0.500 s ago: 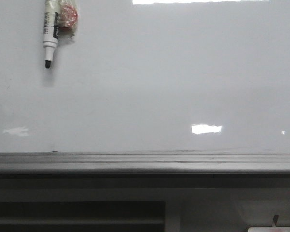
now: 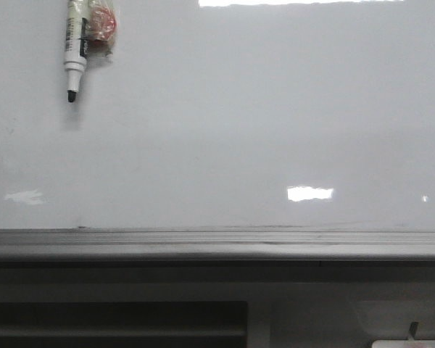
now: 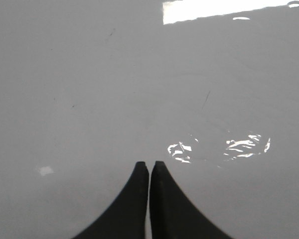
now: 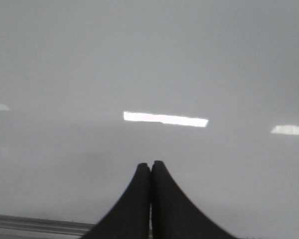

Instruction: Write number 2 on whiteboard

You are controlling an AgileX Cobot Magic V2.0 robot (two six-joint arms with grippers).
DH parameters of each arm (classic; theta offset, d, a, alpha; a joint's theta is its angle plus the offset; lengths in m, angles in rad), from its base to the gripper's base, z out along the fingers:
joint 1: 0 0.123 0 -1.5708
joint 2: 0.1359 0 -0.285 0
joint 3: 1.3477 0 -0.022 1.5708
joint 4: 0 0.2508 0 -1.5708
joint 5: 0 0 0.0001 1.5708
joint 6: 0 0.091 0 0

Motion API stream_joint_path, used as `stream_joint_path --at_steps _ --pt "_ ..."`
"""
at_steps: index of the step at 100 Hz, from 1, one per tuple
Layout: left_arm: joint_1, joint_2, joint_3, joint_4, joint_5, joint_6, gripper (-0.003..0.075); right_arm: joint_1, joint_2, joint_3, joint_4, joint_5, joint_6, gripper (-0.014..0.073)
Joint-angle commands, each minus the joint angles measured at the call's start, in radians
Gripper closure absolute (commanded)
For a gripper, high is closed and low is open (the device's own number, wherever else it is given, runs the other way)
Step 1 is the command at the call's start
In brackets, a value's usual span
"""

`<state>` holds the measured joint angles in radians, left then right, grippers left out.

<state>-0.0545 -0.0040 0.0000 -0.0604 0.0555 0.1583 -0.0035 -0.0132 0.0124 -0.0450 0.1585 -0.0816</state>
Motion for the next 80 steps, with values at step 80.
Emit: stream_joint_path --at_steps 80 --pt "0.003 -0.027 0.013 -0.415 -0.111 -0.010 0.0740 -0.006 -0.013 0.024 0.407 -0.193 0.000 0.0660"
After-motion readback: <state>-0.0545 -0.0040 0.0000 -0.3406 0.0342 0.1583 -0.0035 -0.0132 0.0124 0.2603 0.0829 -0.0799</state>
